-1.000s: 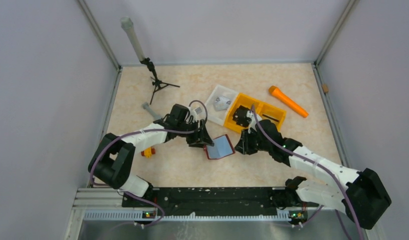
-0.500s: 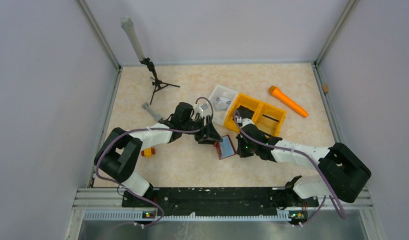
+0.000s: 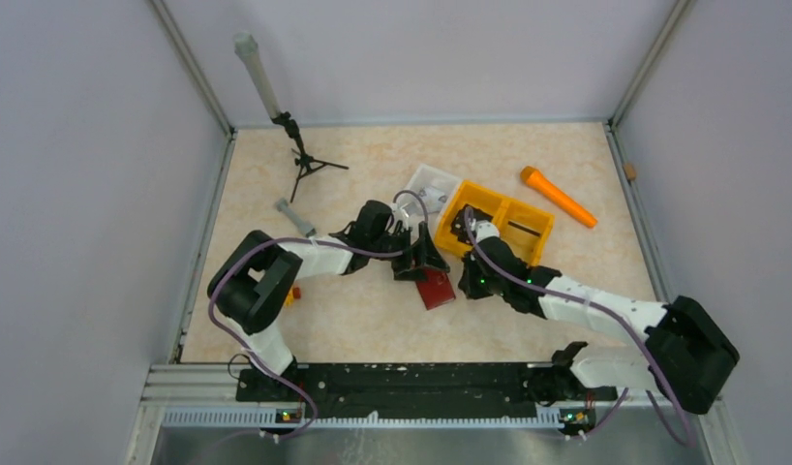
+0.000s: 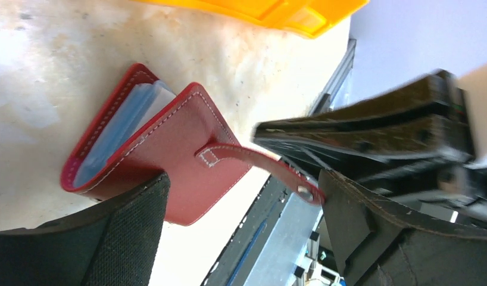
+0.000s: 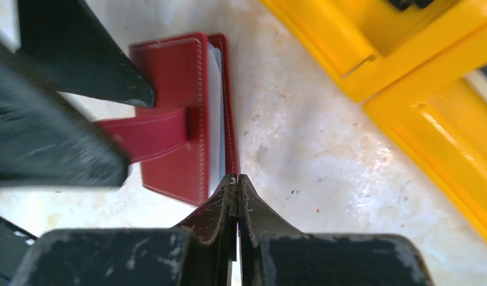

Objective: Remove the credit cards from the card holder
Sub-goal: Close the card holder at the center of the board, then reset both arms

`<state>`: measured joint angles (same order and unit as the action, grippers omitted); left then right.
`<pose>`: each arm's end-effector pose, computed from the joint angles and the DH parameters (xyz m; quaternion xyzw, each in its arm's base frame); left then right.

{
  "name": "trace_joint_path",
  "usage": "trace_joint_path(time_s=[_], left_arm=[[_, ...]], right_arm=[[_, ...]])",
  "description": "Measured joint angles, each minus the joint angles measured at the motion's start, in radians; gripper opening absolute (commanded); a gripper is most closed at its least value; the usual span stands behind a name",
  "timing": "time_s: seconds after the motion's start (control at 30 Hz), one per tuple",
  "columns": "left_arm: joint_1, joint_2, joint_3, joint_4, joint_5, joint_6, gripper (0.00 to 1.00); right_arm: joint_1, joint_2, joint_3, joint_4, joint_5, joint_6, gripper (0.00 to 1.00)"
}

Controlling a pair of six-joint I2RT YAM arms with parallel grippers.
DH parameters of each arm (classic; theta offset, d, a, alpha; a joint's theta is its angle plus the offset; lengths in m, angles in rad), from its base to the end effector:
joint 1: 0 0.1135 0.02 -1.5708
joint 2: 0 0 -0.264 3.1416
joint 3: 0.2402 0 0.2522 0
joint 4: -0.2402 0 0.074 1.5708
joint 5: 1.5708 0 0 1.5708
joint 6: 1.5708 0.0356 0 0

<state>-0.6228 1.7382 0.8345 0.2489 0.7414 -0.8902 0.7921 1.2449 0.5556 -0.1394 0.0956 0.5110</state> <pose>0.2639 -0.2191 0.1574 0.0473 0.8499 -0.5192 0.0767 0.1686 0.1661 0.1734 -0.1132 0.9241 0.1842 0.3150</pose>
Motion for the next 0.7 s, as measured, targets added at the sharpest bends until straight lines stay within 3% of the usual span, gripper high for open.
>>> trace_joint_path(time_s=[0.33,0.53,0.7], left_arm=[[-0.001,-0.081,-0.080,0.072,-0.130,-0.032,0.99],[-0.001,-0.308,-0.100,0.008,-0.228,0.034,0.99],[-0.001,-0.483,-0.045,-0.150,-0.331,0.142,0.99]], right_arm=[[0.003,-0.386,0.001,-0.165,0.150,0.002,0.00],[0.003,-0.563,0.001,-0.222,0.243,-0.031,0.02],[0.003,-0.619,0.003,-0.245,0.360,-0.048,0.03]])
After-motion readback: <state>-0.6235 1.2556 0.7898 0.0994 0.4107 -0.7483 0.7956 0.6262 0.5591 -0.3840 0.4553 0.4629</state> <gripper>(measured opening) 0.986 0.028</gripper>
